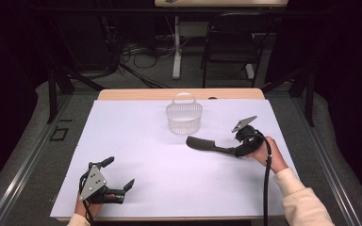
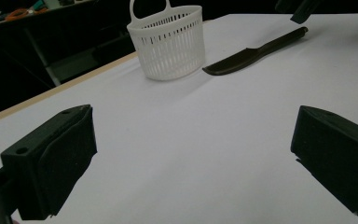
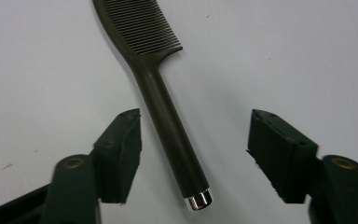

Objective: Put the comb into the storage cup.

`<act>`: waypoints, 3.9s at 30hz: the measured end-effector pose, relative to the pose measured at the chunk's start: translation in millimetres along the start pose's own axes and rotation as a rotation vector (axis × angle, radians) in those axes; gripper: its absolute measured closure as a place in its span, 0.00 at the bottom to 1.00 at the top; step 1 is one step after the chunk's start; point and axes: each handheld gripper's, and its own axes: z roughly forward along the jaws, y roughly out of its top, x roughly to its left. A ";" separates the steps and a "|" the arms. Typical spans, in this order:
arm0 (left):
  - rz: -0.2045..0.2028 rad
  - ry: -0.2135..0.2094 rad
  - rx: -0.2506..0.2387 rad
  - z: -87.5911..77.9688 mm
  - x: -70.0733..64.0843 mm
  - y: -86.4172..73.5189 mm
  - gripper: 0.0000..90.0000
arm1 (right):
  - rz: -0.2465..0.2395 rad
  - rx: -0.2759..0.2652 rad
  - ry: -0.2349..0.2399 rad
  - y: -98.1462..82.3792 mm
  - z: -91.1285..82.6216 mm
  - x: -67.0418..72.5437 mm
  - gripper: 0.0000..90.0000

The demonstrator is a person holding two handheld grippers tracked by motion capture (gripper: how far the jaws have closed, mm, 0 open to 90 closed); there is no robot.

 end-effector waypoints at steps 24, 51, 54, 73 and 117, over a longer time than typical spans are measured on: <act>-0.003 -0.002 -0.004 -0.3 -0.1 0.0 0.00 | -0.145 0.091 0.076 26.5 11.4 19.3 0.00; -0.008 -0.010 -0.006 -0.1 0.7 -0.4 0.00 | -0.352 0.273 0.089 54.6 41.7 27.2 0.57; -0.008 -0.009 -0.005 -0.1 0.5 -0.4 0.00 | -0.384 0.311 0.091 57.5 46.0 28.8 0.63; -0.010 -0.021 -0.004 0.5 0.1 -0.4 0.00 | -0.444 0.406 0.084 63.1 68.6 29.0 0.80; -0.006 -0.012 0.000 0.3 -0.3 -0.3 0.00 | -0.404 0.272 0.111 64.8 17.5 35.4 0.81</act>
